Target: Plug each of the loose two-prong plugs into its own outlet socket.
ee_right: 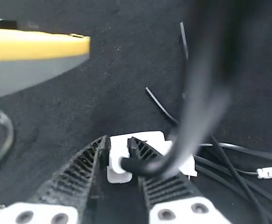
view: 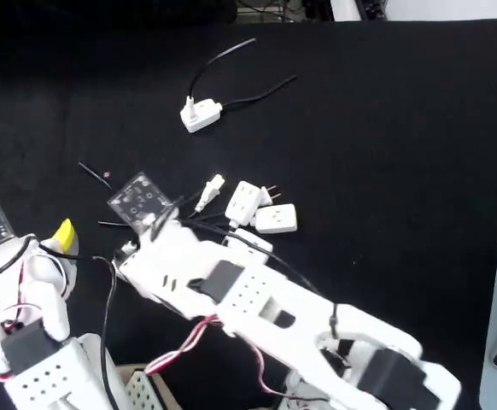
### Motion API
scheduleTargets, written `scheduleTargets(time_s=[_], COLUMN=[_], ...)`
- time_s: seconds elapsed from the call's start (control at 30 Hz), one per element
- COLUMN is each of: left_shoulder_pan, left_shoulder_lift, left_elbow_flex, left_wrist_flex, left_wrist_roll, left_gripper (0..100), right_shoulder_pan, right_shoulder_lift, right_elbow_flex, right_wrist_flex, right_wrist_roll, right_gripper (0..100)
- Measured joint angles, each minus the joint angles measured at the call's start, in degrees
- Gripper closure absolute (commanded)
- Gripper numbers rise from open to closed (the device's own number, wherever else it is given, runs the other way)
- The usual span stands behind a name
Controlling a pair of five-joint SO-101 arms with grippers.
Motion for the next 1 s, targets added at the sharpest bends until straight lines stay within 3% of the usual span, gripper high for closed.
scheduleTargets(time_s=[0.2,1.0], left_shoulder_pan=[-0.18,-0.18], left_shoulder_lift=[0.35,0.35], left_elbow_flex=[5.45,6.33], left_wrist_flex=[-4.04,-4.48], left_wrist_roll=[0.53,0.53], left_gripper=[69,69], right_shoulder_pan=[-0.09,-2.2], right_shoulder_lift=[6.77,17.93], right_elbow_flex=[-4.13,-5.71], right_wrist_flex=[-0.09,-8.7], right_wrist_roll=[0.0,4.4], right_gripper=[98.6,98.6])
